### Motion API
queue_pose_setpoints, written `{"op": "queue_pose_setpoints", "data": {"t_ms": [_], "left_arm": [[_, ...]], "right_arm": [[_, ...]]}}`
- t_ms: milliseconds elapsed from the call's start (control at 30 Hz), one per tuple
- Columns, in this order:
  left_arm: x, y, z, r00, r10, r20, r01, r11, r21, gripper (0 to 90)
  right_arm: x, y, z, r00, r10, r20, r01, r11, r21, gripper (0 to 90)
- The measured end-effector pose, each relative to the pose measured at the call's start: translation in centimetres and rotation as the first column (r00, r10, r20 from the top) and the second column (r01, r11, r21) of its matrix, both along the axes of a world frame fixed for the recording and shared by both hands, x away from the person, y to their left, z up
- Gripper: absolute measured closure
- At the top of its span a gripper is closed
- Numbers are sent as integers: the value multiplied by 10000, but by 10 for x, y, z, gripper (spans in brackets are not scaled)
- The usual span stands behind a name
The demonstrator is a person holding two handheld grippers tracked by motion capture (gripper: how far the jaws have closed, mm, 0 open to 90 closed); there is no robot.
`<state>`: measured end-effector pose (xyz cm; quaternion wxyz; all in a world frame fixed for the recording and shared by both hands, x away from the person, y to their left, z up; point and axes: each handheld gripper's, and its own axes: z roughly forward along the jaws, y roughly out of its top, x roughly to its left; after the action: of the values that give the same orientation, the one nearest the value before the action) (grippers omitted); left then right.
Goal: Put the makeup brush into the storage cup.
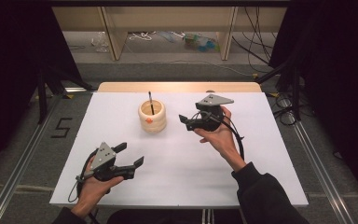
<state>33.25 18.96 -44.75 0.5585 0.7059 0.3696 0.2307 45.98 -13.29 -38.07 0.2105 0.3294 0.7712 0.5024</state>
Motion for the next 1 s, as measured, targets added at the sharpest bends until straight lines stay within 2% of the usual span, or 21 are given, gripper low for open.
{"op": "queue_pose_setpoints", "data": {"t_ms": [100, 167, 333, 367, 433, 600, 633, 800, 1000], "left_arm": [[0, 0, 0, 9999, 94, -45, -95, 9998, -155, 173], [0, 0, 0, 10000, 60, -36, -60, 9999, -104, 173], [0, -1, 0, 10000, 81, 9, -80, 9996, -279, 173], [0, 1, 1, 10000, 71, -30, -71, 10000, -65, 173], [0, 2, 1, 10000, 43, -14, -43, 10000, 27, 173], [0, 2, 1, 10000, 39, 1, -39, 10000, 51, 173], [0, 5, 2, 10000, -89, -25, 90, 9986, 521, 173], [0, 6, 2, 9999, -48, -106, 52, 9991, 424, 173], [1, 6, 2, 10000, -60, -33, 62, 9986, 516, 173]], "right_arm": [[-5, -3, -1, 9999, 67, -120, -67, 10000, -38, 203], [-8, -6, -1, 9997, 144, -199, -148, 9997, -191, 187], [-15, -15, -2, 9997, 126, -189, -129, 9998, -129, 167], [-16, -17, -2, 9998, 104, -196, -108, 9998, -179, 167], [-18, -20, -3, 9998, 99, -197, -100, 9999, -18, 167], [-23, -28, -6, 9998, 123, -143, -121, 9998, 139, 168], [-24, -29, -7, 9998, 145, -163, -141, 9997, 201, 168], [-31, -35, -8, 9998, 172, -105, -168, 9992, 371, 166], [-40, -41, -13, 9997, 231, -96, -228, 9992, 320, 163]]}}
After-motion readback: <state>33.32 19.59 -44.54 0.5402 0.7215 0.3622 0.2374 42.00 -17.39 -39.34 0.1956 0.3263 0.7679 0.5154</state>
